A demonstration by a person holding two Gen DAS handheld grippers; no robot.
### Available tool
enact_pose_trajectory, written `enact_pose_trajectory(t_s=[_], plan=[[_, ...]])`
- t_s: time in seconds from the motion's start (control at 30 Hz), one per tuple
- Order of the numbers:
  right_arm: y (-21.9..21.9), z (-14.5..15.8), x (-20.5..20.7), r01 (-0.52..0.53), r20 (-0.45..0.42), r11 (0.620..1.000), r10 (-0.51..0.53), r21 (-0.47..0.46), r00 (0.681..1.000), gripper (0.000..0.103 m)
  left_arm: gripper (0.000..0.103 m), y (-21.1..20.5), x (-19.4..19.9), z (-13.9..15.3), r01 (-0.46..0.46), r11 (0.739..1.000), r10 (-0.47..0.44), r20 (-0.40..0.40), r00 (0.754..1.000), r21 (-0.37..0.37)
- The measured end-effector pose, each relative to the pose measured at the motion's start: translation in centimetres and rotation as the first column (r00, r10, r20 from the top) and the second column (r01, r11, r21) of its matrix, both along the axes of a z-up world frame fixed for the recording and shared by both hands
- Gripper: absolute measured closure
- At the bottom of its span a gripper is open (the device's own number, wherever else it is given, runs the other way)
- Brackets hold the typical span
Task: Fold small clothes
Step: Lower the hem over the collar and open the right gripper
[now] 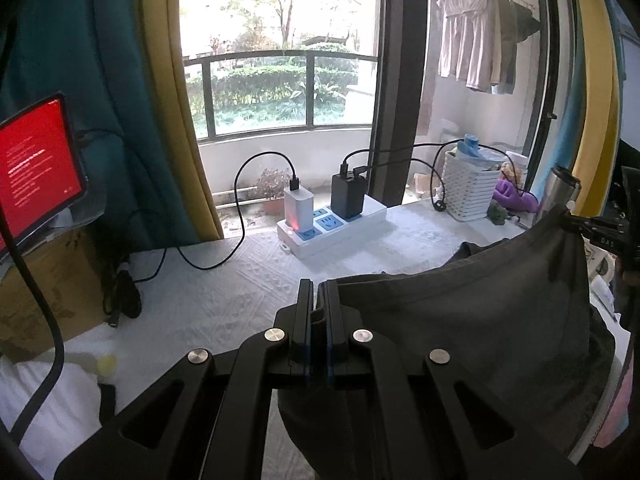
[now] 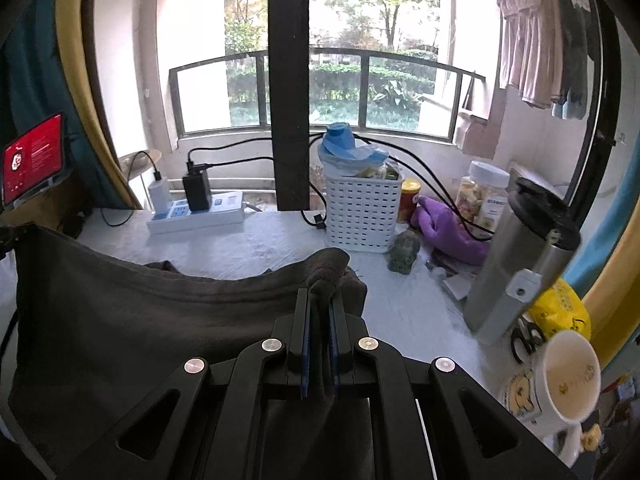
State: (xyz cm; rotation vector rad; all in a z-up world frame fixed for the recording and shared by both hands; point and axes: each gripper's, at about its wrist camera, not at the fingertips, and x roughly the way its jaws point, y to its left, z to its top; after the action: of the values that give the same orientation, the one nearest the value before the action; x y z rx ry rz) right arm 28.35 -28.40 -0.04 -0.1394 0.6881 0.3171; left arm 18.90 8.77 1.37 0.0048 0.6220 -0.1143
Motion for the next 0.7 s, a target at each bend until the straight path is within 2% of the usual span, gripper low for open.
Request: enact_pose_trajectory(t_s=[0.2,0.47,0.7], plan=[[-0.1,-1.9,3.1,0.014,-0.033,1.000,-0.014,0.006,0.999,0.095,0.100,-0.2,3.1,-1.2,0.010,1.000,-0.009,-0.035,0.999,0.020],[-0.1,-4.9,6.6,0.028,-0.085,0.999,-0.027,0.014,0.996,0.095,0.100,-0.1,6.9,-4.0,0.029,0.994,-0.018,-0.110,0.994,0.101],[0.3,-7.6,9.2,0.044,-0.131,0.999,-0.042,0.011,0.991,0.095,0.099,1.1,8.6,-6.3,-0.014,0.993,0.032,-0.156,0.987,0.113]])
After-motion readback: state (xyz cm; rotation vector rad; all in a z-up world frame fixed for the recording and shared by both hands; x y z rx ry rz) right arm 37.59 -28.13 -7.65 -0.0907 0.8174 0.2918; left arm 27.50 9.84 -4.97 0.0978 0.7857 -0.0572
